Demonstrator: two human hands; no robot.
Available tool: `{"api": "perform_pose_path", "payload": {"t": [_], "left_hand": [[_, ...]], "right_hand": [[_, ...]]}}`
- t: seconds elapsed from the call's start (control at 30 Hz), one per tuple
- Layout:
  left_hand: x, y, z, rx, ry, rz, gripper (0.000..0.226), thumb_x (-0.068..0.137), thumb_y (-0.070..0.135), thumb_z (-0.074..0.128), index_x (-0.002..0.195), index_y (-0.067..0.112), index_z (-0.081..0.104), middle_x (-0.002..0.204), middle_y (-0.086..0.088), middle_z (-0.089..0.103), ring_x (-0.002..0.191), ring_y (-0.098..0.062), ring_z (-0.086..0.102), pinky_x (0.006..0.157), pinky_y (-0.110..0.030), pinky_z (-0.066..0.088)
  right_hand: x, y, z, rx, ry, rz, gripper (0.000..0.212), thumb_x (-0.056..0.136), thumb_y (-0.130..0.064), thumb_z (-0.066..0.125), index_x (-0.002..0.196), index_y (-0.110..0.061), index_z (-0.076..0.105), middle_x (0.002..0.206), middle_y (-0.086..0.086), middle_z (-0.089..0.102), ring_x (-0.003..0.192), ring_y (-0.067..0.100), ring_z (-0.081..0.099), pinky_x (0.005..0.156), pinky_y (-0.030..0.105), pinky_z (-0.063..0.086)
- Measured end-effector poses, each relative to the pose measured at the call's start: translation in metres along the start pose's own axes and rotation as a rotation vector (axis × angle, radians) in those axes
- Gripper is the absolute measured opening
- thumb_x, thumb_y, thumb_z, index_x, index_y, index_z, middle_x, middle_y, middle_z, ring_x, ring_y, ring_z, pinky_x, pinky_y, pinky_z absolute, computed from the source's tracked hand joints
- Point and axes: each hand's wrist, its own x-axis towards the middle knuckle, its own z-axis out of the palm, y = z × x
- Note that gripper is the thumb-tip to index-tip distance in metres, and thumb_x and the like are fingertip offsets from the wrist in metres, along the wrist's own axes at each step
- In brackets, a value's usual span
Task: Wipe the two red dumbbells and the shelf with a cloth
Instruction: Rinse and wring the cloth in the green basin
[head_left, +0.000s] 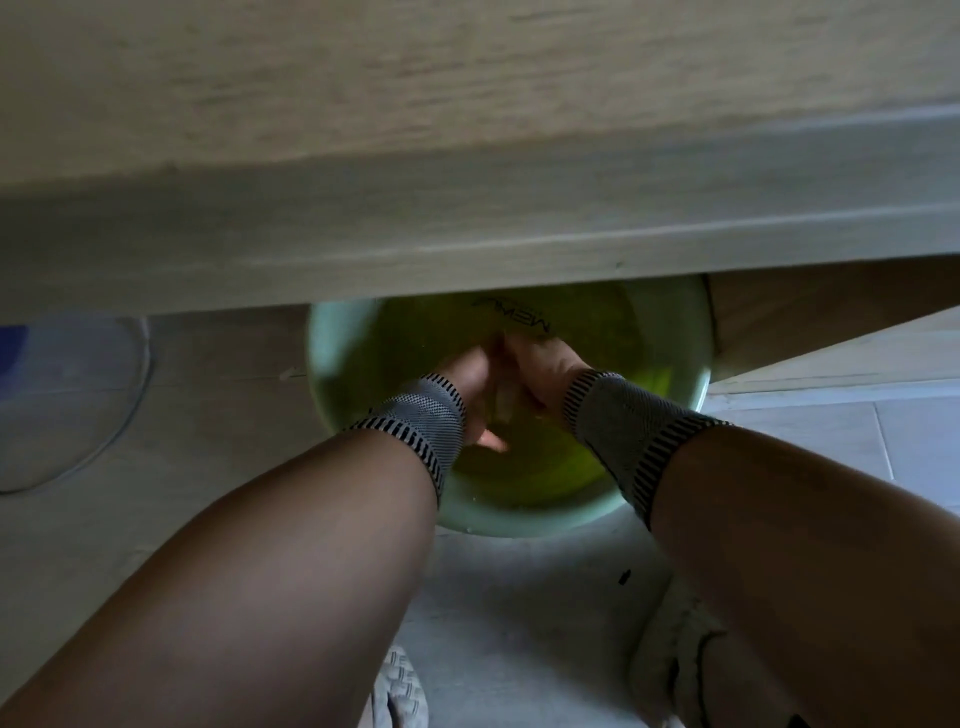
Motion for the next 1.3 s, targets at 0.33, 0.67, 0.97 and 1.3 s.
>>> {"api": "perform_pose_path", "payload": {"t": [0.33, 0.67, 0.97, 1.3], "left_hand": [[0.006, 0.002, -0.001, 0.082, 0.092, 0.013, 0.04, 0.091, 0.051, 0.058, 0.094, 0.011, 0.062, 0.069, -0.008, 0.067, 0.055, -0.02, 0.063, 0.047, -0.022, 0.051], [0.014, -0.001, -0.011, 0.022, 0.078, 0.002, 0.047, 0.101, 0.041, 0.041, 0.144, 0.022, 0.042, 0.153, -0.011, 0.037, 0.139, -0.038, 0.035, 0.104, -0.067, 0.03], [0.01, 0.0, -0.006, 0.077, 0.063, 0.028, 0.038, 0.092, 0.047, 0.058, 0.073, 0.015, 0.058, 0.053, -0.003, 0.061, 0.044, -0.015, 0.058, 0.051, -0.022, 0.047], [0.014, 0.008, -0.009, 0.235, 0.23, 0.06, 0.048, 0.103, 0.037, 0.04, 0.146, 0.014, 0.039, 0.151, -0.016, 0.037, 0.133, -0.039, 0.042, 0.105, -0.052, 0.04]], "right_hand": [[0.003, 0.006, 0.01, -0.364, 0.192, -0.102, 0.057, 0.101, -0.045, 0.027, 0.102, -0.003, 0.064, 0.094, 0.015, 0.064, 0.076, 0.024, 0.056, 0.067, 0.029, 0.042], [0.005, 0.009, -0.006, -0.572, -0.003, -0.049, 0.04, 0.099, -0.029, 0.041, 0.126, -0.002, 0.053, 0.128, 0.017, 0.056, 0.115, 0.029, 0.054, 0.087, 0.037, 0.046], [-0.008, 0.0, 0.013, -0.327, 0.128, -0.222, 0.055, 0.1, -0.045, 0.03, 0.091, -0.004, 0.065, 0.087, 0.016, 0.065, 0.076, 0.028, 0.06, 0.066, 0.029, 0.043], [0.011, 0.026, -0.013, -0.841, 0.073, -0.03, 0.038, 0.097, -0.032, 0.041, 0.125, -0.01, 0.054, 0.124, 0.014, 0.058, 0.108, 0.029, 0.058, 0.081, 0.034, 0.046]]}}
